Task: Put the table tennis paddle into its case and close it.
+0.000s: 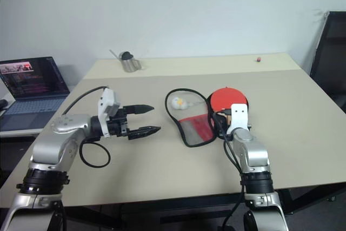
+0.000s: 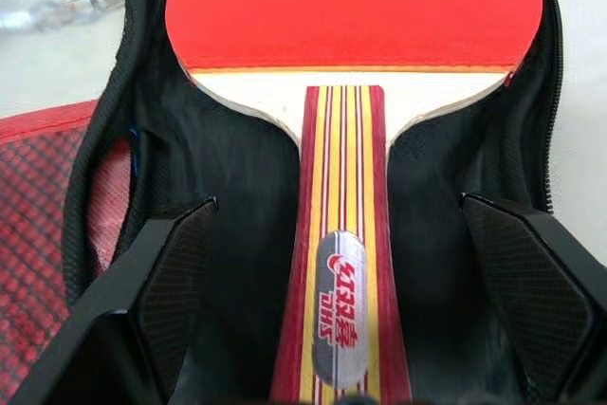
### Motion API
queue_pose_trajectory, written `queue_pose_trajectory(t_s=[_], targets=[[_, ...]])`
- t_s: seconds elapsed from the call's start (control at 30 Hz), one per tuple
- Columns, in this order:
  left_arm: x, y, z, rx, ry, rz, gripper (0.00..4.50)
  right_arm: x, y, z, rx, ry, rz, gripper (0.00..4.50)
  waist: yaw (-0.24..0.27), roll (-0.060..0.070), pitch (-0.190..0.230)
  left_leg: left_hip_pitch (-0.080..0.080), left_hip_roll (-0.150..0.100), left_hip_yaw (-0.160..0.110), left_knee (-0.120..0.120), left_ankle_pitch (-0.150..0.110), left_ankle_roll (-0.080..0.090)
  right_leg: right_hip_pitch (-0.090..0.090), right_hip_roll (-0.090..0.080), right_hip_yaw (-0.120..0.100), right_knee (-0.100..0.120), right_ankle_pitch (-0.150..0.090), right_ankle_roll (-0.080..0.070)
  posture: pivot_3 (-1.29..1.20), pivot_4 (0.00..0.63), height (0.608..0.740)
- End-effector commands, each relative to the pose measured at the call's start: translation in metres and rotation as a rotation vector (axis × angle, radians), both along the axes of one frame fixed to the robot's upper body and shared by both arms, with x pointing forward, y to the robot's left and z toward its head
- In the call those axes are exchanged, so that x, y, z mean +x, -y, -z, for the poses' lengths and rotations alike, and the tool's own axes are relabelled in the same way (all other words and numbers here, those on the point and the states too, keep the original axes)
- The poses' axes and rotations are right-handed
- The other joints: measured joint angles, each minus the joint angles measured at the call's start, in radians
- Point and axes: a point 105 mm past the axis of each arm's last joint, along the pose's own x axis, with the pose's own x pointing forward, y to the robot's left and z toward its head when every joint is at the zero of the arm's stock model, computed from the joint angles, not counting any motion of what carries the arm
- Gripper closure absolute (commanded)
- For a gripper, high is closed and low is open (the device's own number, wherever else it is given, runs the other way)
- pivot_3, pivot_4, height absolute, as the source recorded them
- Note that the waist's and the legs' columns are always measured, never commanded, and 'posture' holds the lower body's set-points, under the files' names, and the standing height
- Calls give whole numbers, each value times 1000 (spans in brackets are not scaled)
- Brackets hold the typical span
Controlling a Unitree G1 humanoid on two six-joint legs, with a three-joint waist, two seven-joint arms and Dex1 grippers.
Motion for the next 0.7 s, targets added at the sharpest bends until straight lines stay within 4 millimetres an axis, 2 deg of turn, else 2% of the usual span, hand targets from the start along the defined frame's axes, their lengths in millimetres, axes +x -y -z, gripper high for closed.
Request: queue_pose_trajectory(t_s=[0.03, 0.1, 0.2, 0.43, 0.47, 0.7], targets=[[0, 0, -11, -10, 49, 6, 0, 3, -3, -9, -27, 50, -14, 16, 0, 0, 0, 0, 0, 0, 0, 0, 0, 0, 0, 0, 0, 0, 0, 0, 150, 740], [0, 0, -10, -11, 48, 5, 0, 4, -2, -8, -35, 51, -13, 16, 0, 0, 0, 0, 0, 0, 0, 0, 0, 0, 0, 0, 0, 0, 0, 0, 150, 740], [0, 0, -10, -10, 47, 5, 0, 5, -2, -7, -49, 54, -11, 598, 0, 0, 0, 0, 0, 0, 0, 0, 0, 0, 0, 0, 0, 0, 0, 0, 150, 740], [-1, -1, -10, -10, 48, 2, 0, 4, -3, -4, -66, 52, -11, 3072, 0, 0, 0, 0, 0, 0, 0, 0, 0, 0, 0, 0, 0, 0, 0, 0, 150, 740], [-1, 0, -10, -10, 47, 2, 0, 4, -2, -4, -68, 52, -10, 3301, 0, 0, 0, 0, 0, 0, 0, 0, 0, 0, 0, 0, 0, 0, 0, 0, 150, 740], [-2, 0, -10, -10, 47, 3, 0, 2, 2, -9, -75, 65, 1, 3302, 0, 0, 0, 0, 0, 0, 0, 0, 0, 0, 0, 0, 0, 0, 0, 0, 150, 740]])
